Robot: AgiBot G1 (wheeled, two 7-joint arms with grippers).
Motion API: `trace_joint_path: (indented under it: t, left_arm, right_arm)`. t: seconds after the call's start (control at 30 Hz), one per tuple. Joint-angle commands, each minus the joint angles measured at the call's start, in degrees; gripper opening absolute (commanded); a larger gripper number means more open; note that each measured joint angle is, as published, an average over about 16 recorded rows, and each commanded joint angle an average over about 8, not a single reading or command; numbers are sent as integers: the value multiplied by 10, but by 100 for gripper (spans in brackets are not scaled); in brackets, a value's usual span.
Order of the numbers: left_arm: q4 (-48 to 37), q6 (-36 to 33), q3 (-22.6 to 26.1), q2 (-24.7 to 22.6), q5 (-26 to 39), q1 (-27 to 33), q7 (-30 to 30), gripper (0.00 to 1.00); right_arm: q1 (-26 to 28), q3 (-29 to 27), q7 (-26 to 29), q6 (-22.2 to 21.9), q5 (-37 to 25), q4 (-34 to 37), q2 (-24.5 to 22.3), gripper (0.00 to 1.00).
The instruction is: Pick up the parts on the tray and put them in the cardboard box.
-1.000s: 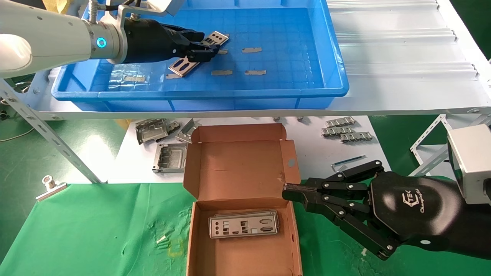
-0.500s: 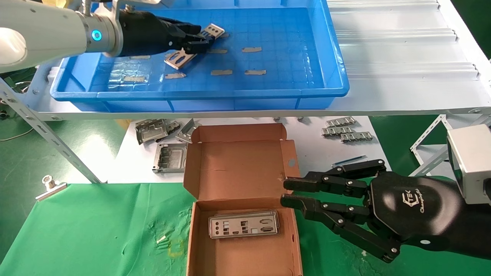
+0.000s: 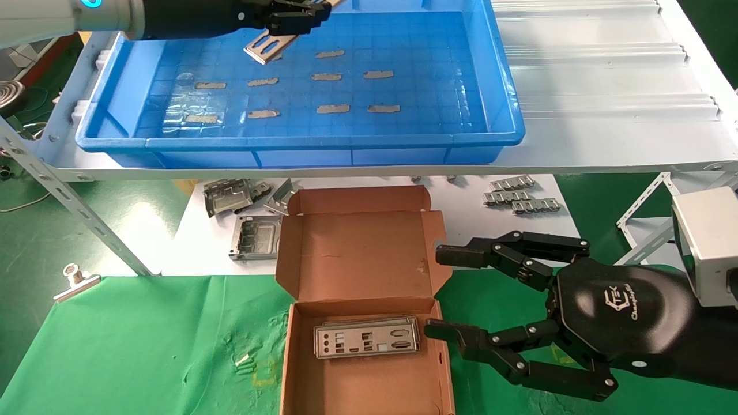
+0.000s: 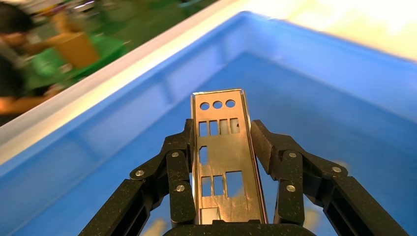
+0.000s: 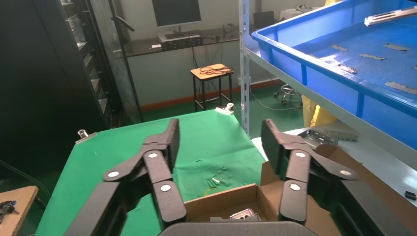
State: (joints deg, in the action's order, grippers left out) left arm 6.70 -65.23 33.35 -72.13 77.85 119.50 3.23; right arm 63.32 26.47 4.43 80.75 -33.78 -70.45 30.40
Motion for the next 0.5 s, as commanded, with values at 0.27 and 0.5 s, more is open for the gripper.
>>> trace_joint_path:
  t: [0.27,0.5]
  left_arm:
    - [27,-204,-19,58,-39,-8,-80,0]
    - [135,-268,-2,107,-85,-65,-114,0]
  right_arm:
    - [0,0,0,0,0,0,0,100]
    - [0,0,0,0,0,0,0,100]
